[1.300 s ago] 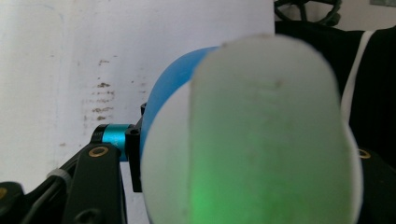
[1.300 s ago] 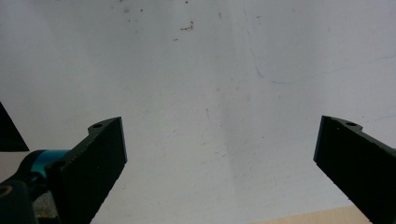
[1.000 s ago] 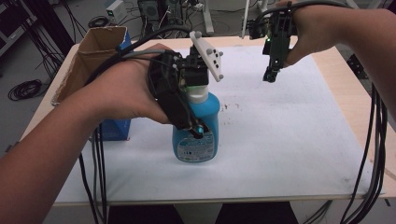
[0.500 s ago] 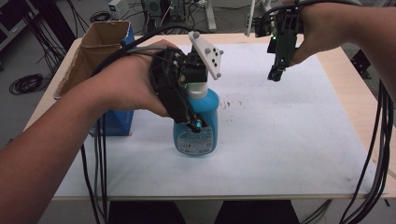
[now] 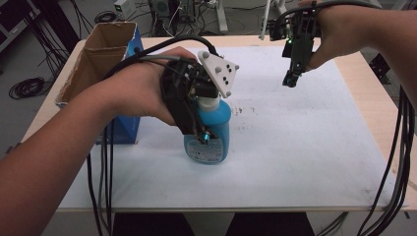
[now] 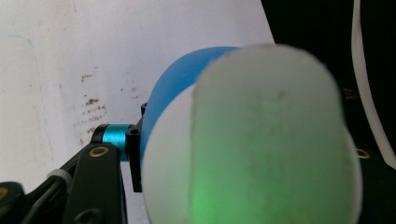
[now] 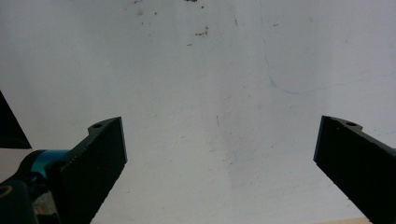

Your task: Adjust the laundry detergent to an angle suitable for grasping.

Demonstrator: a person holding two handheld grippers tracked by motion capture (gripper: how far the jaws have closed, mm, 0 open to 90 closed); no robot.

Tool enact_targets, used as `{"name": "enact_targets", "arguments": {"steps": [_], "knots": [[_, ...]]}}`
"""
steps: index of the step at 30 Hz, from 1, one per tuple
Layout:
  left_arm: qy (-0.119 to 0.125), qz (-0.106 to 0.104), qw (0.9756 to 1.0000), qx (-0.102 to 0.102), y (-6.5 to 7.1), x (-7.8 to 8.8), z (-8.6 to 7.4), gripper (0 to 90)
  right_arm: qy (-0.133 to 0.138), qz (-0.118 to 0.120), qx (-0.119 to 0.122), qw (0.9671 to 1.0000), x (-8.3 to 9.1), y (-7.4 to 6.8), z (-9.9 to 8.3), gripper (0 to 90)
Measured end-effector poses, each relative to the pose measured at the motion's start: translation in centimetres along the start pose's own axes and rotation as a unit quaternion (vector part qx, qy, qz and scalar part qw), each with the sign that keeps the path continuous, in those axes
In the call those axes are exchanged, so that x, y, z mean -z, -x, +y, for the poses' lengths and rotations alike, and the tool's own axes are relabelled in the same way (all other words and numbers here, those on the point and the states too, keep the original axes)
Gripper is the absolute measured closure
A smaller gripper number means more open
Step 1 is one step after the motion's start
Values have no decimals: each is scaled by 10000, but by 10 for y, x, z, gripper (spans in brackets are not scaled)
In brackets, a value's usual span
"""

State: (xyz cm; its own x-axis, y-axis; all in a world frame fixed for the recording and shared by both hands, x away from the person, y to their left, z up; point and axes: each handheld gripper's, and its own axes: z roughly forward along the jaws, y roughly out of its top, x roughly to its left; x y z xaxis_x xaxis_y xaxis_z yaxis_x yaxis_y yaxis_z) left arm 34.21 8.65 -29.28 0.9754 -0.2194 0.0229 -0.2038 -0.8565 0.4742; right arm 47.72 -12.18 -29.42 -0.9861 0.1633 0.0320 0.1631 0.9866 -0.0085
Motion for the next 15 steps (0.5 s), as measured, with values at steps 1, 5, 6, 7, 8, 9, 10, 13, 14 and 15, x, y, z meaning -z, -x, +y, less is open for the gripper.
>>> {"name": "enact_targets", "arguments": {"steps": [1,5,6,7,8,9,10,13,14,15], "knots": [[14,-7,10000,-33,0,0,0,400,-11,-6,-34,10000,0,0,-1,14],[137,-53,9995,-263,-1,-1,-2,400,14,21,-54,10000,-1,0,-3,14],[138,-67,9995,-267,-1,-1,-3,400,3,25,-86,10000,-1,0,-4,14],[153,-105,9994,-279,-2,-2,-3,400,11,17,-64,10000,-1,1,-5,14],[157,-127,9993,-300,-2,-2,-3,400,11,21,-66,10000,-1,1,-6,14],[131,-137,9993,-310,-2,-3,-3,400,8,21,-65,10000,-1,1,-7,15],[131,-151,9993,-306,-3,-4,-4,400,8,27,-101,9999,-1,1,-7,15],[99,-137,9992,-349,-3,-5,-4,400,22,19,-82,10000,-2,2,-9,14],[71,-161,9992,-367,-3,-7,-5,400,19,8,-72,10000,-2,2,-9,14],[67,-168,9991,-377,-4,-7,-5,400,29,16,-116,9999,-2,2,-10,14]]}}
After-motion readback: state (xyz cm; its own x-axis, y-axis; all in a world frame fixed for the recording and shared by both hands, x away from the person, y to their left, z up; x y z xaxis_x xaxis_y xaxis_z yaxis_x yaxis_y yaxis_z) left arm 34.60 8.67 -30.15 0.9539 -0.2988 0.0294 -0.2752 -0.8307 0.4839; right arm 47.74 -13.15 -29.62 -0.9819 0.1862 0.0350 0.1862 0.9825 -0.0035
